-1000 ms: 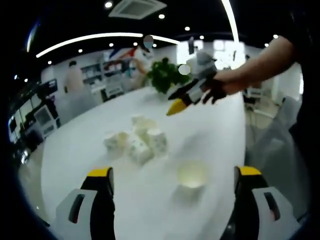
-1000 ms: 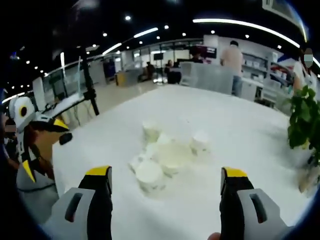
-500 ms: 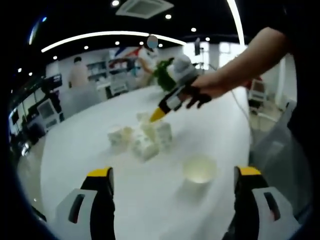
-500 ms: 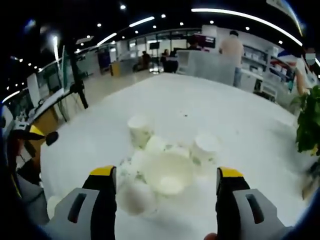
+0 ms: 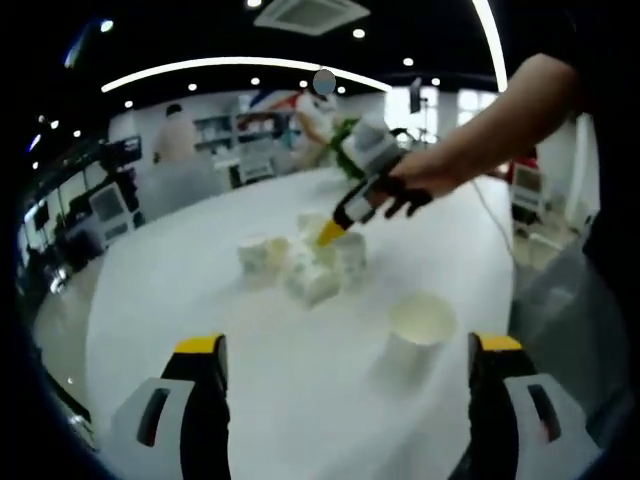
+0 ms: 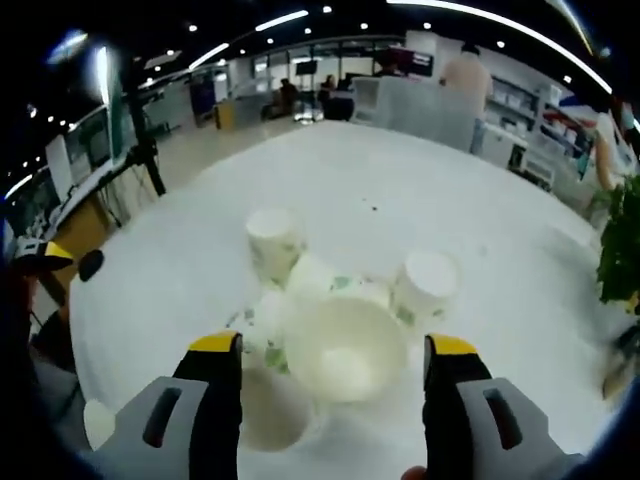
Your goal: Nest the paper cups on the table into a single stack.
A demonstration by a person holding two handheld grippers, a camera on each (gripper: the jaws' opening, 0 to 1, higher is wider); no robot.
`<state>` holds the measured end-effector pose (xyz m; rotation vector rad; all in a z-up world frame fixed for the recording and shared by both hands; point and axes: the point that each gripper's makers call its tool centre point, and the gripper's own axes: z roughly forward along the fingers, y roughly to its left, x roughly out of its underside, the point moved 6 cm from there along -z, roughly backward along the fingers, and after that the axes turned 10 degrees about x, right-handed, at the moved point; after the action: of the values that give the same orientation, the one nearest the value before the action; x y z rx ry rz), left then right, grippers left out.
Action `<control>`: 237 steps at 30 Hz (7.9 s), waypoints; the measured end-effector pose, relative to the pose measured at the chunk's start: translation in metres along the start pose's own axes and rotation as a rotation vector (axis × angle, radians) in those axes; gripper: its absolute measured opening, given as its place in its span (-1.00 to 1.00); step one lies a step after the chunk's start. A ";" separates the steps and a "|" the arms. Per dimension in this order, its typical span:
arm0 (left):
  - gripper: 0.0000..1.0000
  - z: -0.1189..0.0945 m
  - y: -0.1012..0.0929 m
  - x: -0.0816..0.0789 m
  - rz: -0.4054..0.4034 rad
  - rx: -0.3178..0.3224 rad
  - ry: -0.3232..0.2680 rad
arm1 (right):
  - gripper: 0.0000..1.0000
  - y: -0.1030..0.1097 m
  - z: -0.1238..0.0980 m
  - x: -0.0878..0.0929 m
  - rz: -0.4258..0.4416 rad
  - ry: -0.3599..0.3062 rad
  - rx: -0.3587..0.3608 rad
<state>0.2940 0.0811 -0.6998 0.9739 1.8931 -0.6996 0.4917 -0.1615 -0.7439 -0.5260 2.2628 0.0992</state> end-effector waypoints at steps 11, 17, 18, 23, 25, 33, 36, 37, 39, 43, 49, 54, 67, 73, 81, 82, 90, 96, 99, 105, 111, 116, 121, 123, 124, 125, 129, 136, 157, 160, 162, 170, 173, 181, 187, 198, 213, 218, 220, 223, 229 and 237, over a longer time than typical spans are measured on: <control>0.98 -0.017 0.010 0.014 -0.038 -0.039 -0.005 | 0.13 -0.004 0.009 -0.001 -0.047 0.048 0.016; 0.98 -0.018 0.011 0.017 -0.055 -0.050 -0.011 | -0.01 -0.007 0.011 -0.001 -0.066 0.053 0.002; 0.98 -0.018 0.011 0.016 -0.063 -0.052 -0.022 | -0.01 -0.007 0.010 -0.001 -0.063 0.050 -0.001; 0.98 -0.018 0.012 0.015 -0.061 -0.060 -0.015 | -0.08 -0.010 0.008 -0.001 -0.068 0.035 -0.012; 0.98 -0.018 0.012 0.014 -0.058 -0.062 -0.015 | -0.08 -0.011 0.007 0.000 -0.055 0.033 -0.019; 0.98 -0.017 0.009 0.015 -0.056 -0.049 0.001 | -0.08 -0.024 0.001 -0.003 -0.023 0.010 -0.012; 0.98 -0.018 0.011 0.013 -0.045 -0.053 0.006 | -0.09 -0.029 -0.002 -0.006 -0.022 0.002 -0.001; 0.98 -0.018 0.011 0.012 -0.044 -0.053 0.004 | -0.09 -0.031 -0.002 -0.007 -0.021 -0.003 0.003; 0.98 -0.019 0.012 0.011 -0.039 -0.054 0.008 | -0.09 -0.034 -0.006 -0.010 -0.007 -0.022 0.010; 0.98 -0.021 0.014 0.004 -0.023 -0.058 -0.001 | -0.10 -0.039 -0.013 -0.012 -0.002 -0.044 0.014; 0.98 -0.023 0.014 0.002 -0.016 -0.063 -0.002 | -0.10 -0.043 -0.023 -0.014 -0.016 -0.072 0.004; 0.98 -0.026 0.011 0.004 -0.021 -0.066 0.008 | -0.10 -0.047 -0.034 -0.017 -0.003 -0.091 0.003; 0.97 -0.024 0.009 0.001 -0.031 -0.060 0.001 | -0.12 -0.048 -0.077 -0.038 0.017 -0.171 -0.059; 0.97 -0.020 0.005 0.002 -0.031 -0.052 0.003 | -0.12 -0.046 -0.099 -0.050 0.012 -0.209 -0.081; 0.96 -0.023 0.003 -0.008 -0.021 -0.059 -0.017 | -0.14 -0.038 -0.117 -0.057 0.004 -0.245 -0.116; 0.96 -0.023 0.005 -0.008 -0.021 -0.062 -0.018 | -0.14 -0.037 -0.122 -0.058 0.000 -0.256 -0.119; 0.94 -0.026 0.005 -0.007 -0.024 -0.067 -0.020 | -0.14 -0.018 -0.156 -0.071 -0.053 -0.325 -0.152; 0.92 -0.025 -0.001 -0.006 -0.031 -0.059 -0.025 | -0.15 -0.005 -0.180 -0.074 -0.037 -0.368 -0.185; 0.92 -0.024 -0.003 -0.005 -0.031 -0.055 -0.025 | -0.15 0.002 -0.191 -0.072 -0.042 -0.383 -0.199; 0.93 -0.022 -0.007 -0.004 -0.030 -0.047 -0.018 | -0.15 0.011 -0.206 -0.064 -0.024 -0.380 -0.234; 0.95 -0.021 -0.008 -0.005 -0.021 -0.045 -0.019 | -0.15 0.023 -0.219 -0.060 -0.022 -0.393 -0.263; 0.95 -0.019 -0.005 -0.006 -0.016 -0.044 -0.020 | -0.15 0.038 -0.224 -0.057 -0.023 -0.396 -0.293; 0.94 -0.019 -0.004 -0.007 -0.009 -0.041 -0.022 | -0.15 0.050 -0.228 -0.055 -0.052 -0.392 -0.315; 0.94 -0.019 -0.004 -0.006 -0.012 -0.042 -0.022 | -0.15 0.053 -0.230 -0.053 -0.055 -0.393 -0.324; 0.94 -0.020 -0.004 -0.006 -0.014 -0.043 -0.023 | -0.15 0.053 -0.230 -0.053 -0.054 -0.392 -0.326; 0.94 -0.020 -0.004 -0.006 -0.013 -0.044 -0.024 | -0.15 0.055 -0.230 -0.052 -0.052 -0.390 -0.330; 0.95 -0.020 -0.005 -0.003 -0.017 -0.044 -0.021 | -0.15 0.060 -0.229 -0.044 -0.047 -0.378 -0.342; 0.94 -0.020 -0.007 0.000 -0.023 -0.041 -0.022 | -0.15 0.073 -0.223 -0.025 -0.071 -0.350 -0.356; 0.94 -0.022 -0.007 0.005 -0.036 -0.044 -0.027 | -0.15 0.106 -0.197 0.021 -0.085 -0.279 -0.391; 0.94 -0.022 -0.006 0.006 -0.035 -0.042 -0.024 | -0.15 0.114 -0.194 0.025 -0.096 -0.271 -0.403; 0.94 -0.023 -0.006 0.006 -0.038 -0.045 -0.023 | -0.15 0.121 -0.192 0.028 -0.108 -0.265 -0.417; 0.93 -0.023 -0.007 0.008 -0.045 -0.044 -0.020 | -0.15 0.136 -0.178 0.038 -0.167 -0.251 -0.437; 0.93 -0.022 -0.008 0.009 -0.050 -0.041 -0.020 | -0.15 0.138 -0.174 0.043 -0.197 -0.238 -0.436; 0.92 -0.023 -0.008 0.012 -0.053 -0.043 -0.014 | -0.15 0.144 -0.165 0.054 -0.227 -0.218 -0.443; 0.91 -0.025 -0.008 0.012 -0.062 -0.048 -0.010 | -0.14 0.145 -0.158 0.059 -0.243 -0.202 -0.441; 0.90 -0.027 -0.008 0.012 -0.069 -0.054 -0.008 | -0.13 0.146 -0.148 0.066 -0.279 -0.182 -0.437; 0.88 -0.030 -0.004 0.014 -0.071 -0.055 -0.004 | -0.09 0.150 -0.138 0.081 -0.324 -0.152 -0.434; 0.91 -0.030 -0.002 0.013 -0.075 -0.063 -0.015 | -0.06 0.151 -0.137 0.083 -0.344 -0.146 -0.433; 0.90 -0.030 -0.002 0.015 -0.074 -0.064 -0.010 | -0.05 0.152 -0.137 0.082 -0.350 -0.149 -0.433; 0.90 -0.030 -0.003 0.016 -0.078 -0.062 -0.010 | -0.04 0.153 -0.139 0.082 -0.353 -0.151 -0.433; 0.90 -0.032 -0.003 0.017 -0.082 -0.062 -0.011 | -0.02 0.153 -0.141 0.083 -0.375 -0.145 -0.437; 0.90 -0.033 -0.001 0.016 -0.088 -0.069 -0.020 | 0.10 0.150 -0.141 0.080 -0.376 -0.150 -0.420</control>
<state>0.2737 0.1115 -0.6983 0.8415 1.9388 -0.6876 0.2863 -0.0851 -0.7200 -1.1175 1.9626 0.4131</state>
